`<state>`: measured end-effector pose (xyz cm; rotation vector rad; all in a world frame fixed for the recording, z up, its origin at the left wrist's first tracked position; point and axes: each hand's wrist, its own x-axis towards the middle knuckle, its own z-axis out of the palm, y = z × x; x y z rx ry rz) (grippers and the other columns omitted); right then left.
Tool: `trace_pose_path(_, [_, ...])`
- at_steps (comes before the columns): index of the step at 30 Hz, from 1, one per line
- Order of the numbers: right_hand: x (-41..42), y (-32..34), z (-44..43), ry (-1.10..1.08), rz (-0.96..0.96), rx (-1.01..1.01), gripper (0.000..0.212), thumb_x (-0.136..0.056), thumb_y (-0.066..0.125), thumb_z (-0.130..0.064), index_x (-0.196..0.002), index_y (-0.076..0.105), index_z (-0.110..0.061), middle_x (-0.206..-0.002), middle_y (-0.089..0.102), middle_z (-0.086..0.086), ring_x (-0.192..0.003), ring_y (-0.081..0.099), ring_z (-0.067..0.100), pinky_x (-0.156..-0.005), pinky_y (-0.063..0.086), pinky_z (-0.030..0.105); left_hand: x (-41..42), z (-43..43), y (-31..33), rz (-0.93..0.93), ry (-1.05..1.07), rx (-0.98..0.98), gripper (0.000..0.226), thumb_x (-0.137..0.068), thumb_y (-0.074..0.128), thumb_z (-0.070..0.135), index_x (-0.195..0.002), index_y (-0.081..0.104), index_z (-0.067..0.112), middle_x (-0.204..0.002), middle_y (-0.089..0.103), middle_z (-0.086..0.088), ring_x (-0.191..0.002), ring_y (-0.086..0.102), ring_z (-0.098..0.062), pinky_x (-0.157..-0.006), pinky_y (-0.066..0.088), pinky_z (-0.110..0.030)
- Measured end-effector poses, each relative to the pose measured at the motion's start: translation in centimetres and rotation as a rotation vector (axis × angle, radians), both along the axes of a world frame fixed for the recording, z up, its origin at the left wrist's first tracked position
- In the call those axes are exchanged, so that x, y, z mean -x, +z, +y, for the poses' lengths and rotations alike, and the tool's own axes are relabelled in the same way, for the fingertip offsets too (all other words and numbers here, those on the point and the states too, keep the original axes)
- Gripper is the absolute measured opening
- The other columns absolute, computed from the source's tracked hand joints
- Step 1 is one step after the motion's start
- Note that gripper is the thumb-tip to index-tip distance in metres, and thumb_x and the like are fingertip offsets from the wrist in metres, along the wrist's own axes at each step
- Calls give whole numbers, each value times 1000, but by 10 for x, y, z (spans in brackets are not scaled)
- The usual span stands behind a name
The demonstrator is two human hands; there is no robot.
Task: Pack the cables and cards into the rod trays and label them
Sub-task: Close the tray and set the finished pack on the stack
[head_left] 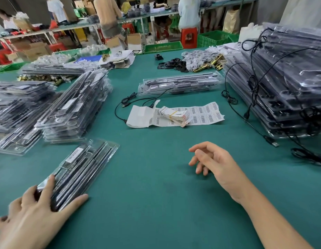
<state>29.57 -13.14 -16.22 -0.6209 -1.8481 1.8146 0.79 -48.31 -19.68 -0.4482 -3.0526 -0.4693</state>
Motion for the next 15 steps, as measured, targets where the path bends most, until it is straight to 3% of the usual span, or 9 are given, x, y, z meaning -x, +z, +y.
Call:
trace_pose_path(6, [0, -3, 0, 25, -32, -45, 14, -101, 59, -32, -106, 69, -23, -89, 75, 5, -69, 62, 13, -61, 47, 22, -24, 30, 25, -9, 74, 217, 132, -42, 19, 114, -156, 17, 47, -153, 34, -9, -142, 26, -34, -116, 31, -54])
trace_pose_path(11, [1, -2, -2, 25, -43, -65, 16, -91, 59, -47, -97, 69, -37, -89, 76, 2, -69, 62, 13, -61, 47, 22, -37, 60, 43, -32, 60, 288, 139, -40, 3, 113, -158, 17, 41, -155, 32, -12, -142, 25, -36, -113, 26, -54])
trace_pose_path(15, [1, -3, -3, 28, -51, -80, 23, -86, 59, -56, -98, 68, -39, -90, 76, 1, -70, 63, 12, -64, 47, 28, -31, 105, 46, -49, 16, 288, 133, -54, 5, 109, -160, 16, 29, -158, 27, -14, -146, 22, -34, -113, 24, -61])
